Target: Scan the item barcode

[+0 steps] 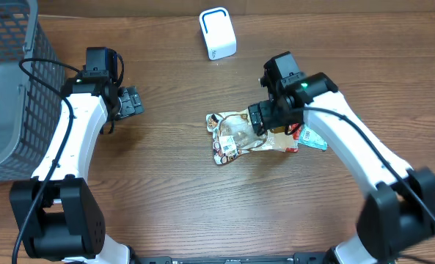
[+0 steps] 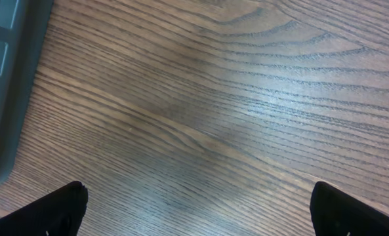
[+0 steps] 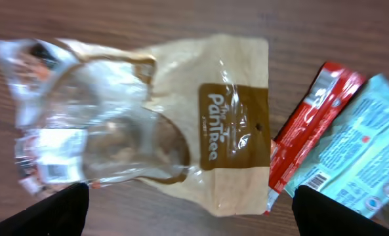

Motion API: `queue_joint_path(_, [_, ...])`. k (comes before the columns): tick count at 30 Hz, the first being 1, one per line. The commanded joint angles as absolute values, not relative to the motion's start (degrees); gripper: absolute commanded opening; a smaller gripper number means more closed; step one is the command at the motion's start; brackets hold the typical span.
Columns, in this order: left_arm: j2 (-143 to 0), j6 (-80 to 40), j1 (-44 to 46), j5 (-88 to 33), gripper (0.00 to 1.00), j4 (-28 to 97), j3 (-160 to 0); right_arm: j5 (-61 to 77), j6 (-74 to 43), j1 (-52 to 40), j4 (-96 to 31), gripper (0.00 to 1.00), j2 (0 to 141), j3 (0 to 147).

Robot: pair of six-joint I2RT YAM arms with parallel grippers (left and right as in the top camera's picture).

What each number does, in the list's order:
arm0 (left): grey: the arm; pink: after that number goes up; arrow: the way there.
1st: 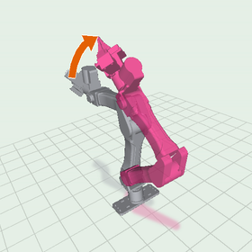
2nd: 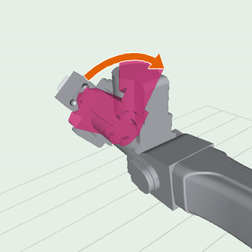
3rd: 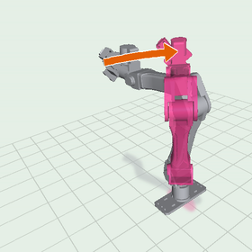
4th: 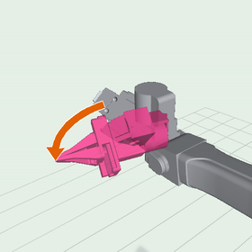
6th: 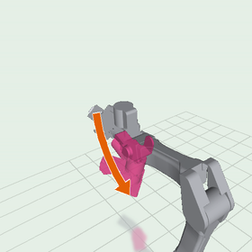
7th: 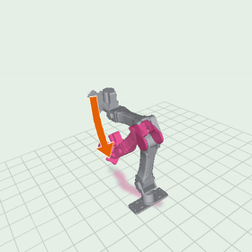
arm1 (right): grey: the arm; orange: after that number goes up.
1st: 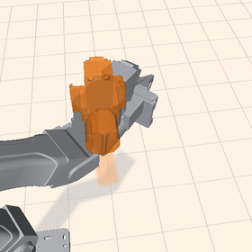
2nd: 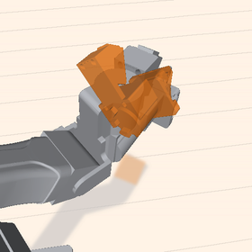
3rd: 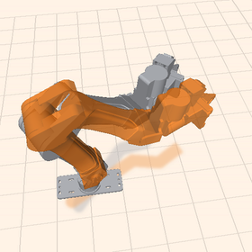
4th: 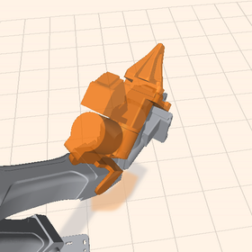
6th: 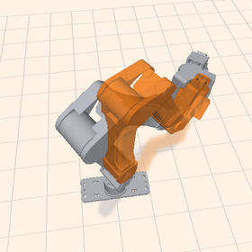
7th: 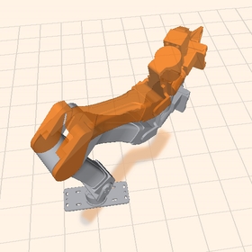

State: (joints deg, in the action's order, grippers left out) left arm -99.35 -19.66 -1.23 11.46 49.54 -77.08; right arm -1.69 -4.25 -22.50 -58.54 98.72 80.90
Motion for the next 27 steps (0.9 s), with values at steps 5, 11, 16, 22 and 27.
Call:
queue_joint_path(5, [-99.63,-19.27,-1.21,12.4,1.0,49.43,-77.95,-1.87,-4.32,-22.74,-58.37,1.0,81.67,81.06])
queue_joint_path(11, [-99.63,-19.27,-1.21,12.4,1.0,49.43,-77.95,-2.11,-4.32,-22.74,-58.41,1.0,69.67,81.06])
queue_joint_path(16, [-99.63,-19.27,-1.21,12.4,1.0,49.43,-77.95,-5.17,-4.27,-22.74,-58.24,1.0,60.4,81.03])
queue_joint_path(22, [-99.63,-19.27,-1.21,12.4,1.0,49.43,-77.95,-5.15,-4.27,-22.74,-59.83,1.0,49.19,79.24])
queue_joint_path(27, [-99.63,-19.27,-1.19,12.4,1.0,49.43,-77.95,-3.79,-4.54,-20.78,-56.21,1.0,38.24,70.94])
